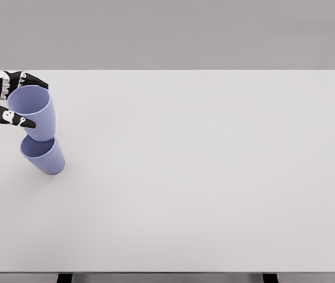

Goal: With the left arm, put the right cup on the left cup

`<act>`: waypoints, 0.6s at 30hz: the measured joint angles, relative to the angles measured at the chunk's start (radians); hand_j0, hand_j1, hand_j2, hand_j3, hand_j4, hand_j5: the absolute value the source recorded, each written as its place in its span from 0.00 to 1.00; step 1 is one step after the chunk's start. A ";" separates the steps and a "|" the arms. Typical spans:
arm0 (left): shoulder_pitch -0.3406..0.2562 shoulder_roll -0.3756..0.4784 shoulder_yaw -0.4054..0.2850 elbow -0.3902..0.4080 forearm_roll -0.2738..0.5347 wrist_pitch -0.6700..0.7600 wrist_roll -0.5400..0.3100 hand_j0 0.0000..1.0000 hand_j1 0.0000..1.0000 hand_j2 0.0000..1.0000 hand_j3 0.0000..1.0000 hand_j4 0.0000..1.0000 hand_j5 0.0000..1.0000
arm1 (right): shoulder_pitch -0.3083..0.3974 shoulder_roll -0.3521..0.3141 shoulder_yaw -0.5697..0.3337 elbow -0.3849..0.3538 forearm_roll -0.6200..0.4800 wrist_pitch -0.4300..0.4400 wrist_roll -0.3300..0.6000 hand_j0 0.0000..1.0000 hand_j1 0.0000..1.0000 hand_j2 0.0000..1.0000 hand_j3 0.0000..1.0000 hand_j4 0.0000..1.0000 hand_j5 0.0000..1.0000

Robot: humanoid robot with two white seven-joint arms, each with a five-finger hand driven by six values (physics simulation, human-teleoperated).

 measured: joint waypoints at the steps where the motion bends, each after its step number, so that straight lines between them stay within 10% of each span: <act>1: 0.000 0.004 0.000 0.000 0.002 0.000 0.000 0.69 0.69 0.69 0.69 0.69 0.69 | 0.000 0.000 0.000 0.000 0.000 0.000 0.000 1.00 1.00 1.00 1.00 1.00 1.00; 18: 0.043 0.039 0.004 0.007 0.019 0.001 0.003 0.69 0.69 0.69 0.69 0.69 0.69 | 0.000 0.000 0.000 0.000 0.000 0.000 0.000 1.00 1.00 1.00 1.00 1.00 1.00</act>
